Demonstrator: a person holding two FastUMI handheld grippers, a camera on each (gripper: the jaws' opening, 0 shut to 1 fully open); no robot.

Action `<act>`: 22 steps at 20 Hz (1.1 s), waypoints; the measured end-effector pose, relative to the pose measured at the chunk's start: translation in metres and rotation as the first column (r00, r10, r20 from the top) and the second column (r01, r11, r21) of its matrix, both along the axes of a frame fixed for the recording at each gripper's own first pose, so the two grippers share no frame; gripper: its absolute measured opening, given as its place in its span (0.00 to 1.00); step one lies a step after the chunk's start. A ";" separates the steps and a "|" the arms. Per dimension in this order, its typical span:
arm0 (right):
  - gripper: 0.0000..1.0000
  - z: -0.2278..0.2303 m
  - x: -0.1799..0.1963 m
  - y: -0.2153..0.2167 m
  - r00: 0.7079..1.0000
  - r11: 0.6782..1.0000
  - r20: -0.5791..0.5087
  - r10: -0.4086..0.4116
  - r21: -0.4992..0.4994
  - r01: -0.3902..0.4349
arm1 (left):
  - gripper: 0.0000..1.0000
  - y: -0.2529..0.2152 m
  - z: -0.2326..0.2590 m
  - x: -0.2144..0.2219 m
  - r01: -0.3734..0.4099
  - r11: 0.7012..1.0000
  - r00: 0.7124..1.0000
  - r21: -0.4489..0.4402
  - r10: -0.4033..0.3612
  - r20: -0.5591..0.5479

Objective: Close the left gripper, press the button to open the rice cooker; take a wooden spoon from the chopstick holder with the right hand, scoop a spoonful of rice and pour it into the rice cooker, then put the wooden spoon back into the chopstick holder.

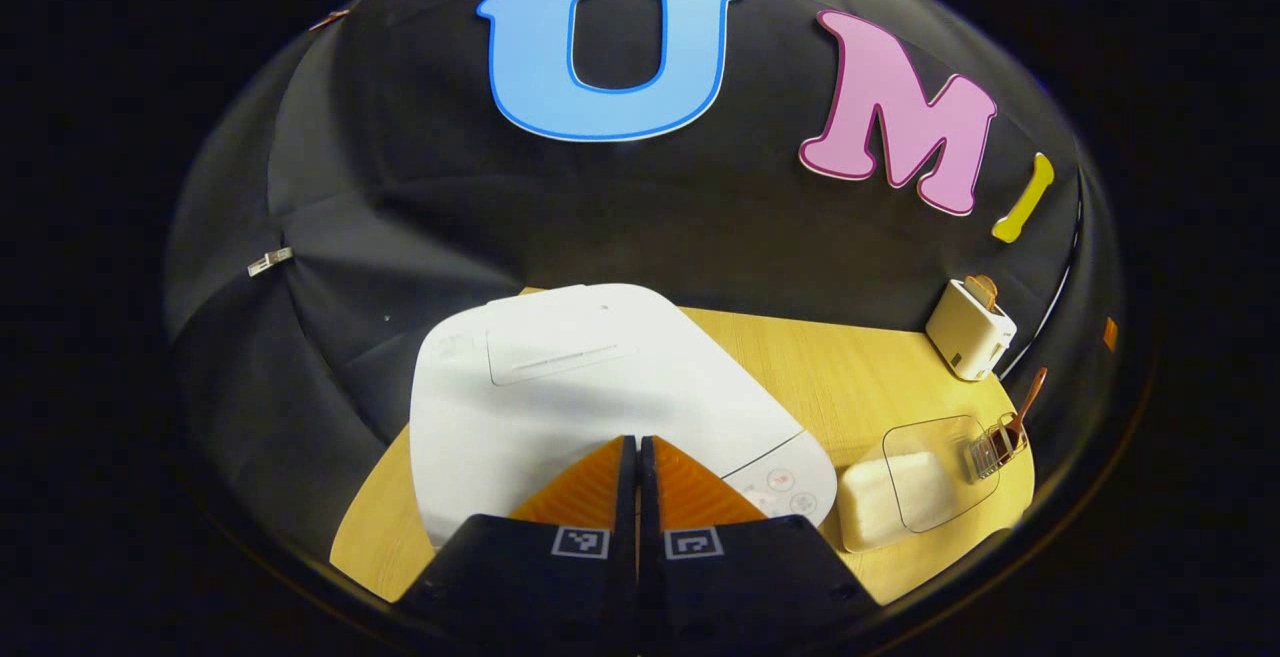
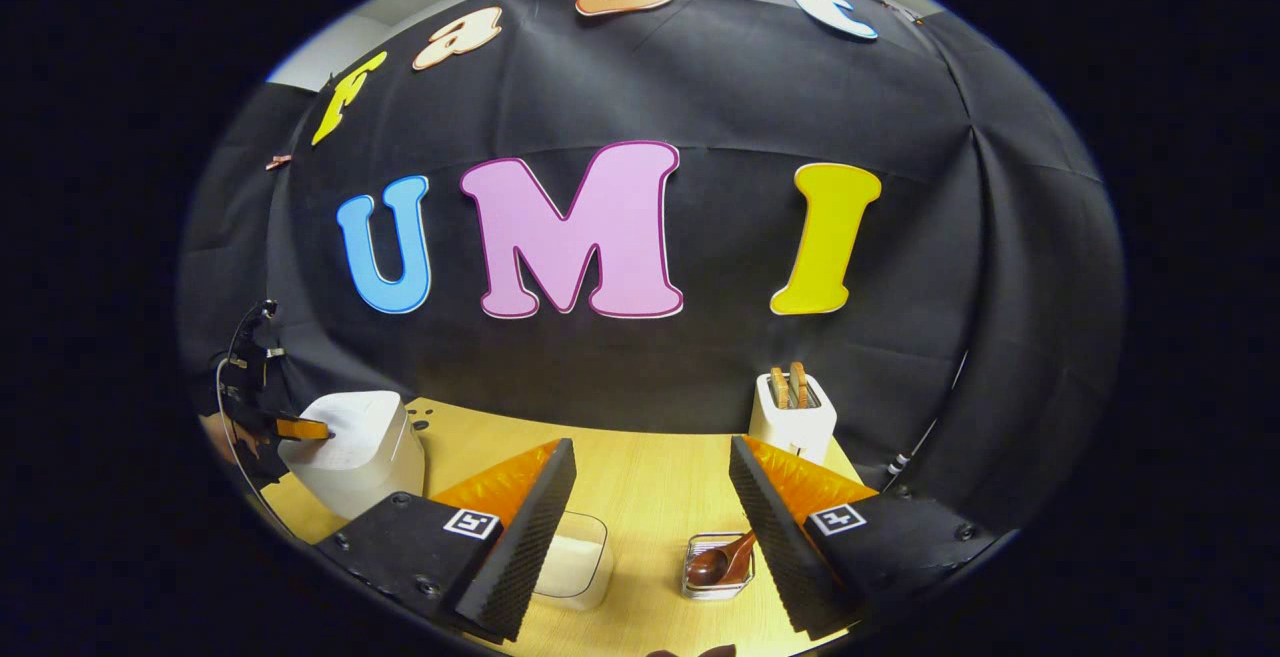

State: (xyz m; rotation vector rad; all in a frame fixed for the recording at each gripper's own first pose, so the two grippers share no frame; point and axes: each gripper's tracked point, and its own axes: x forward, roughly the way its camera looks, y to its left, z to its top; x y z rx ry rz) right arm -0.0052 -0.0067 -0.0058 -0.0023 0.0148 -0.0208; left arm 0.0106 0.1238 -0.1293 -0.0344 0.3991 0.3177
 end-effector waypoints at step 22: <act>0.96 0.007 -0.003 0.000 1.000 1.000 0.019 0.007 -0.007 -0.007 | 0.06 0.019 0.146 -0.007 -0.091 0.956 0.944 0.279 -0.007 0.330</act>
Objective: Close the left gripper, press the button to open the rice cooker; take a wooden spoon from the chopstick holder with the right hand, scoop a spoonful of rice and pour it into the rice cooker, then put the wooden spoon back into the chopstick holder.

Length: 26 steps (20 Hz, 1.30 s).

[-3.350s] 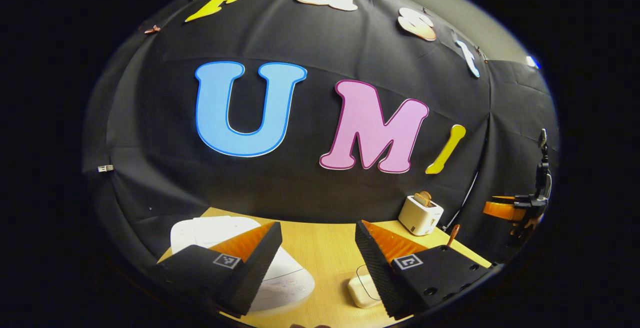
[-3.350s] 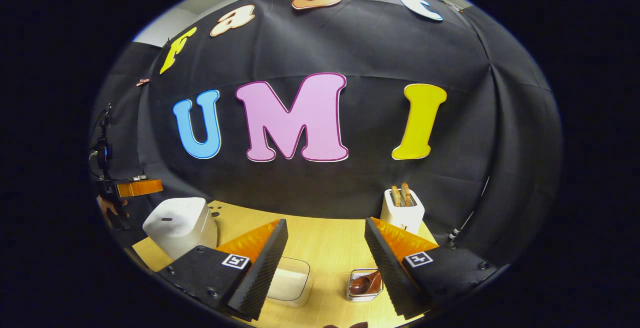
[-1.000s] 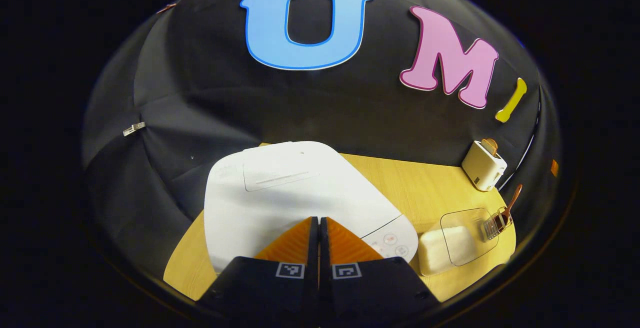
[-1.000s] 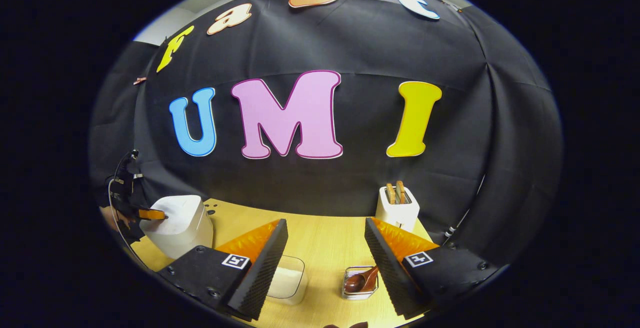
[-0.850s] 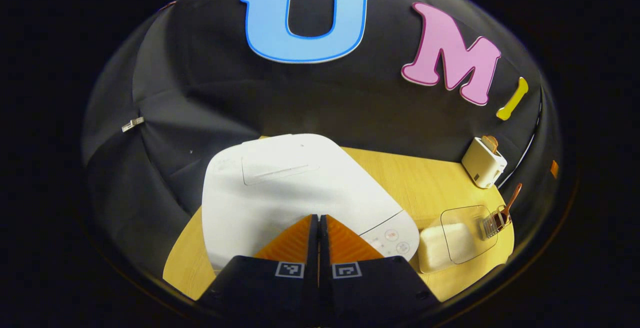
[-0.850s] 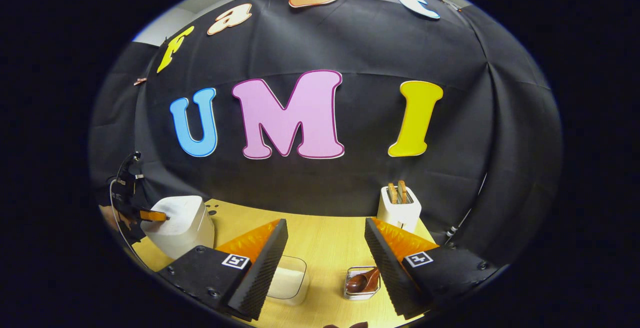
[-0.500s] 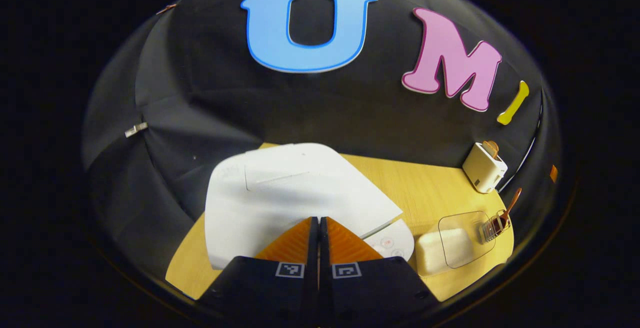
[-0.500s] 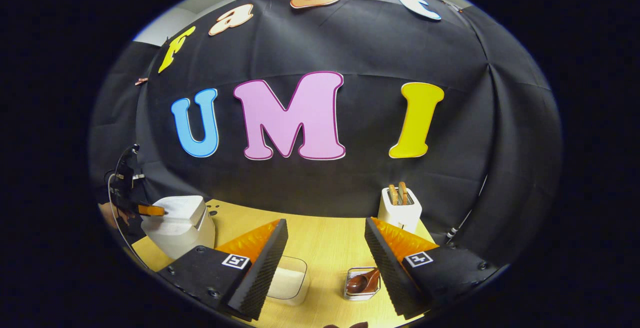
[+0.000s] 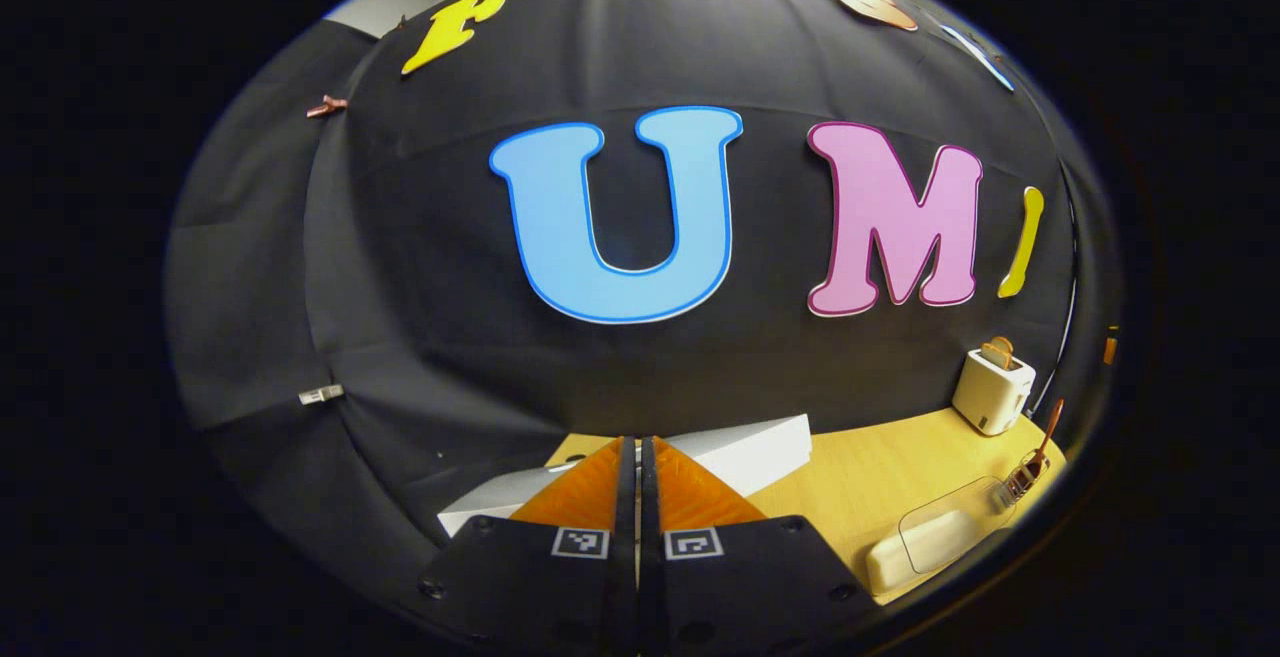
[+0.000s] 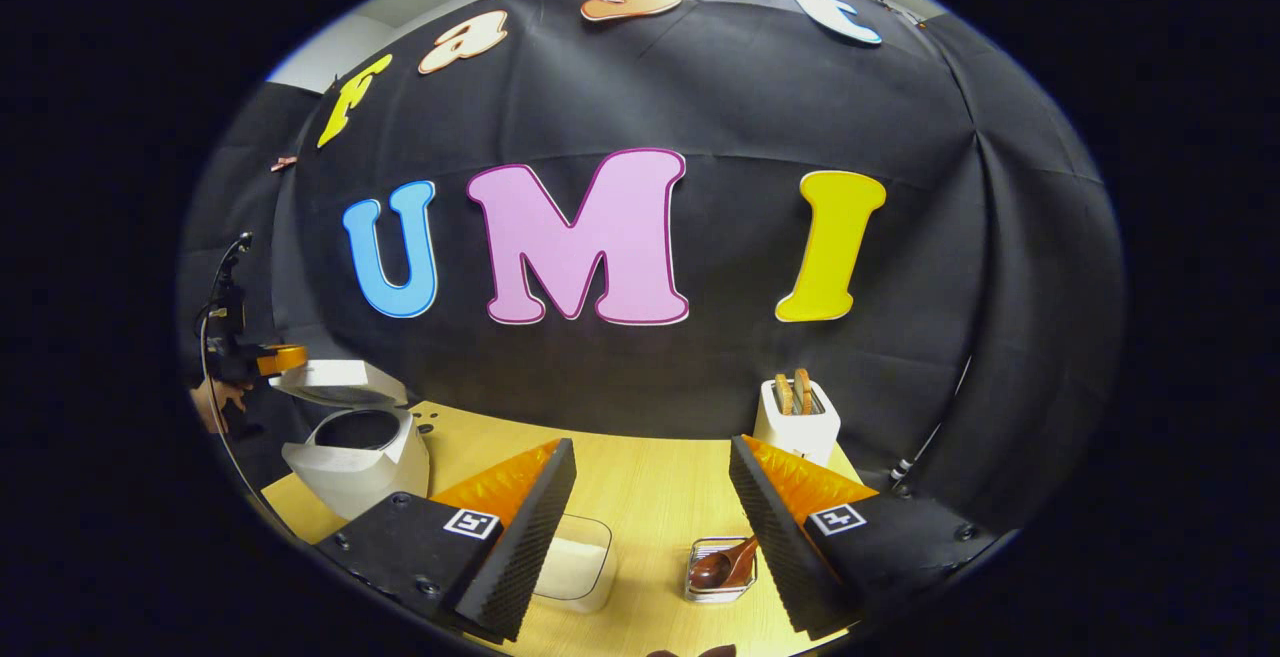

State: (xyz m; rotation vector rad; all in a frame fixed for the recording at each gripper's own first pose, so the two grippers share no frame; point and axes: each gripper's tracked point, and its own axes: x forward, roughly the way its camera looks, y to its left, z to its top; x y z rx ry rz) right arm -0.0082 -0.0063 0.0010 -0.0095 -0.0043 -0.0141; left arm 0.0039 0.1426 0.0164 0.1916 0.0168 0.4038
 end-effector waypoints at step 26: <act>0.98 -0.142 0.062 -0.118 0.965 0.986 -0.257 -0.044 0.146 0.083 | 0.97 -0.104 -0.002 -0.021 0.122 0.986 0.992 -0.115 -0.118 0.046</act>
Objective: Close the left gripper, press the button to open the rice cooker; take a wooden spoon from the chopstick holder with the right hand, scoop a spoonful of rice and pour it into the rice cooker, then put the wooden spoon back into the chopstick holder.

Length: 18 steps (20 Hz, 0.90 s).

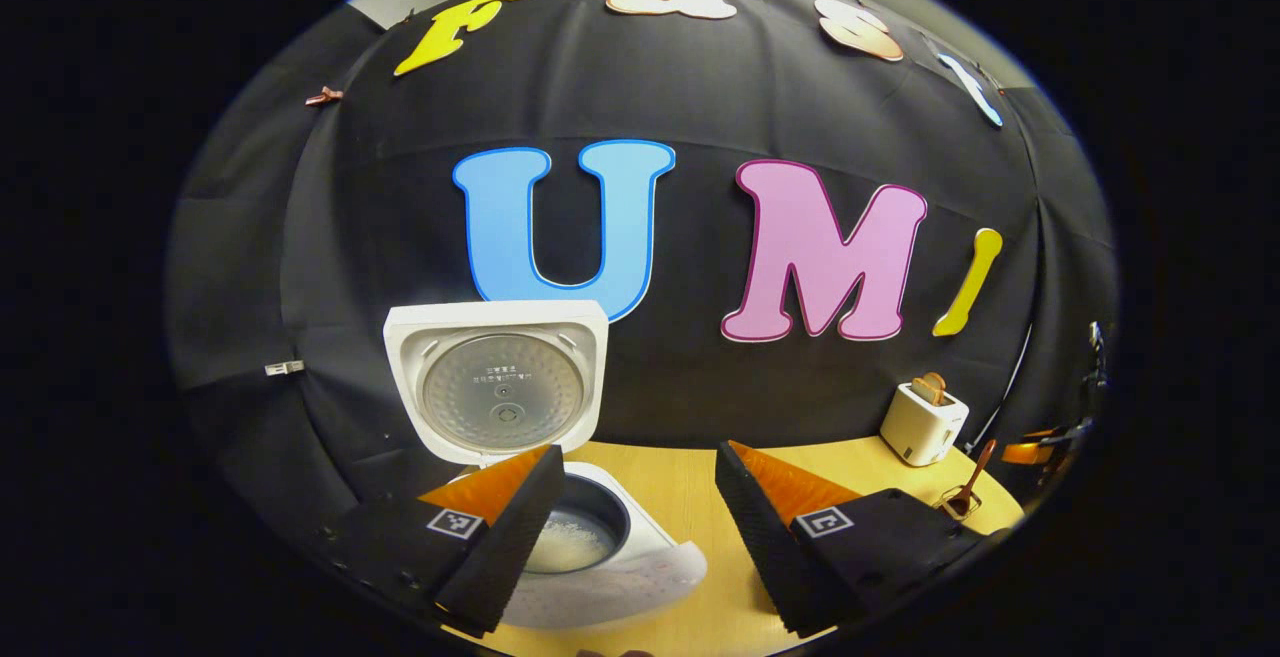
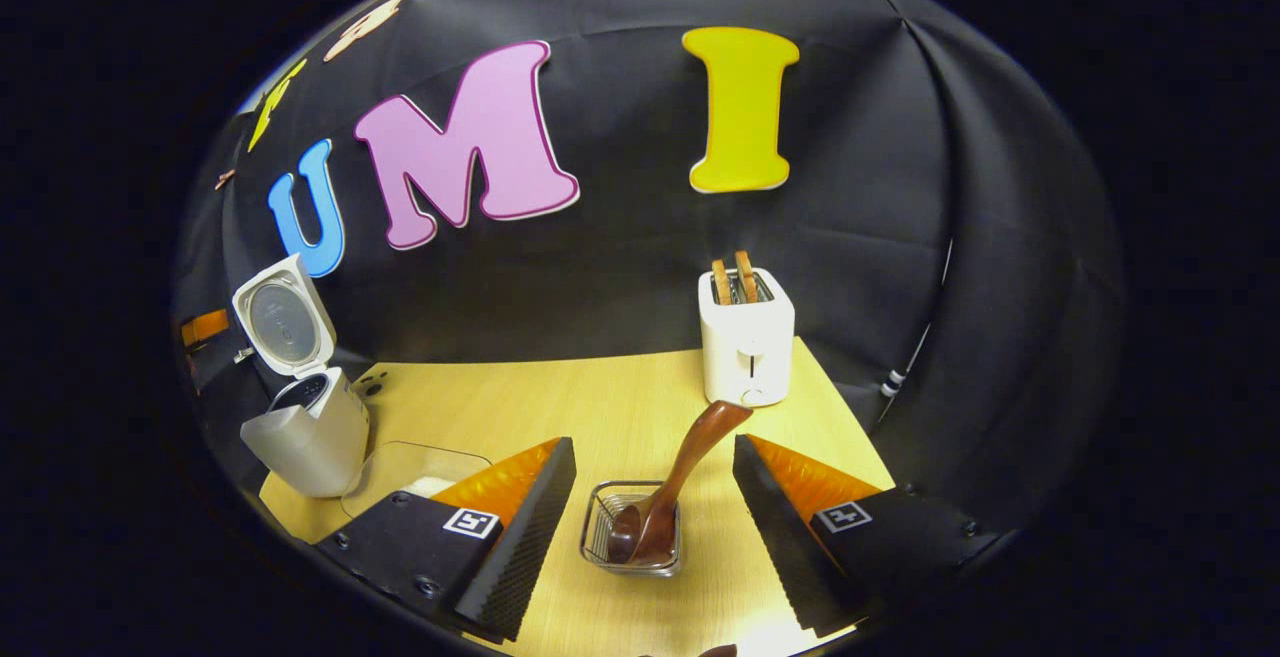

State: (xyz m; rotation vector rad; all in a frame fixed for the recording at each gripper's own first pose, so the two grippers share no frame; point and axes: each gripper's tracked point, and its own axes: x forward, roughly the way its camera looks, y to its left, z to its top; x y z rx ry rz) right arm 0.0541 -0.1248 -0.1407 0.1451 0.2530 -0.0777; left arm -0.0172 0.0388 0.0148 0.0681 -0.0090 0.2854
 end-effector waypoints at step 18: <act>0.70 -0.096 0.094 0.005 0.990 0.992 -0.133 0.040 0.123 -0.023 | 0.98 -0.007 -0.017 -0.054 -0.157 0.987 0.984 0.043 0.160 -0.074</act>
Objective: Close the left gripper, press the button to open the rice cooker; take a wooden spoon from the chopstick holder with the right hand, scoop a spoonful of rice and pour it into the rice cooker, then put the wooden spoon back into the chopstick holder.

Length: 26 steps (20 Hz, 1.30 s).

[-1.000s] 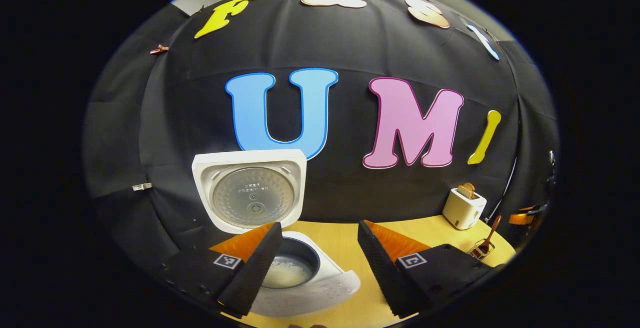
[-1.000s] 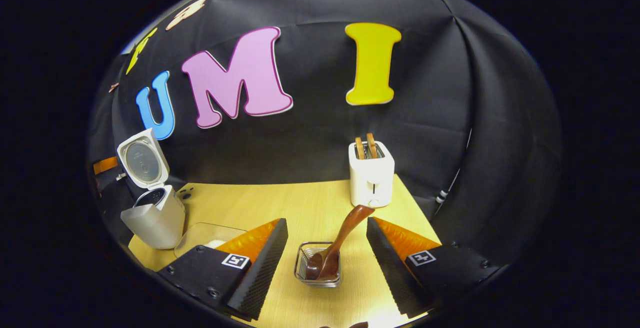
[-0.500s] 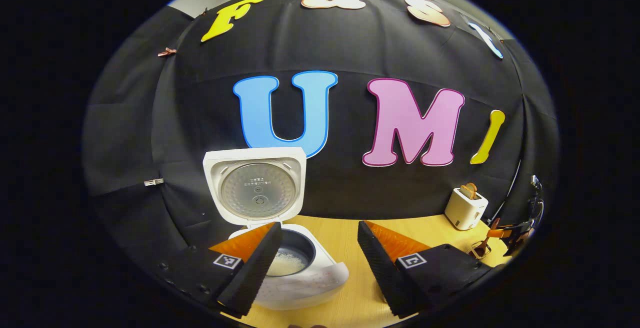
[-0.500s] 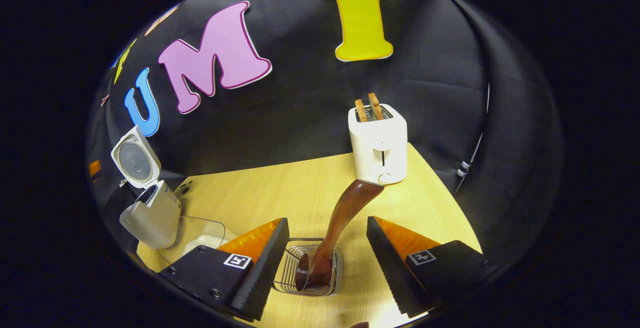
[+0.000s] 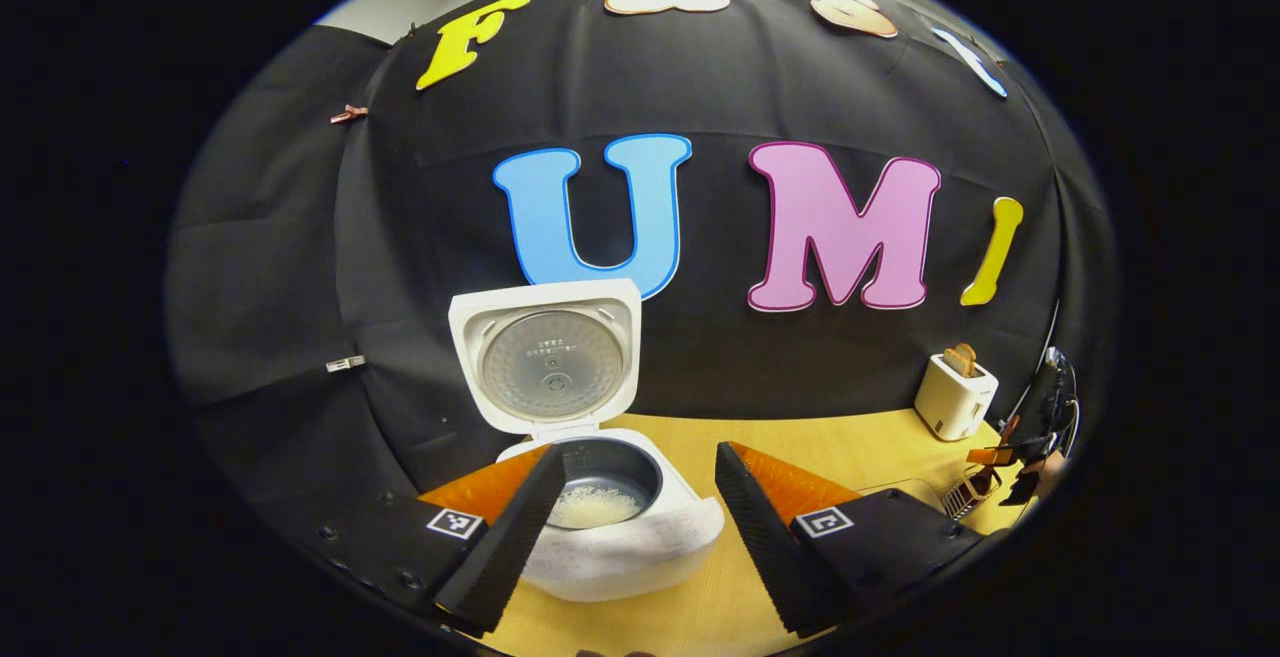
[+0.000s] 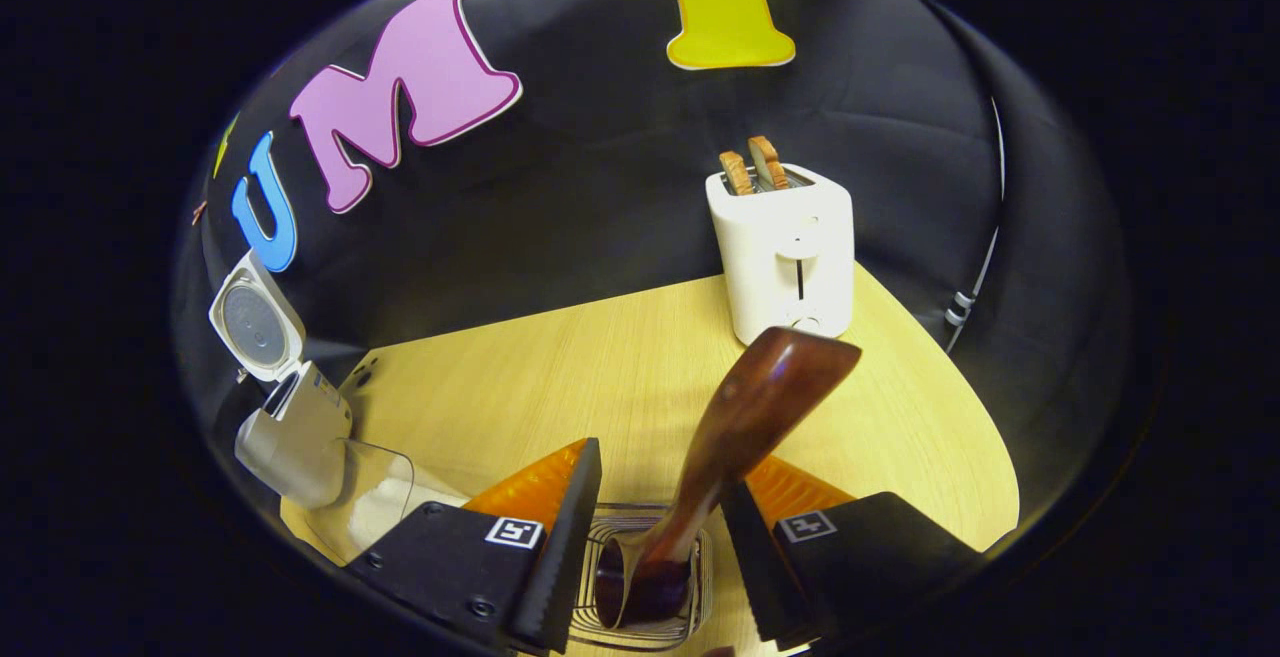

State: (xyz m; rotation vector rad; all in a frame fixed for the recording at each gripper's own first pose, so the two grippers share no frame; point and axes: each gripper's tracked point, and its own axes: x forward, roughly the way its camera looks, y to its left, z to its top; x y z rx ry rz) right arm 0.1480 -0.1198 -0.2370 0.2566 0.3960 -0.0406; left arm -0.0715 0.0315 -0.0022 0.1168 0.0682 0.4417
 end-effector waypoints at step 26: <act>0.20 0.147 -0.038 0.008 0.961 0.989 0.236 -0.145 0.003 0.148 | 0.98 0.055 0.010 -0.010 0.073 0.994 0.994 -0.078 -0.066 0.089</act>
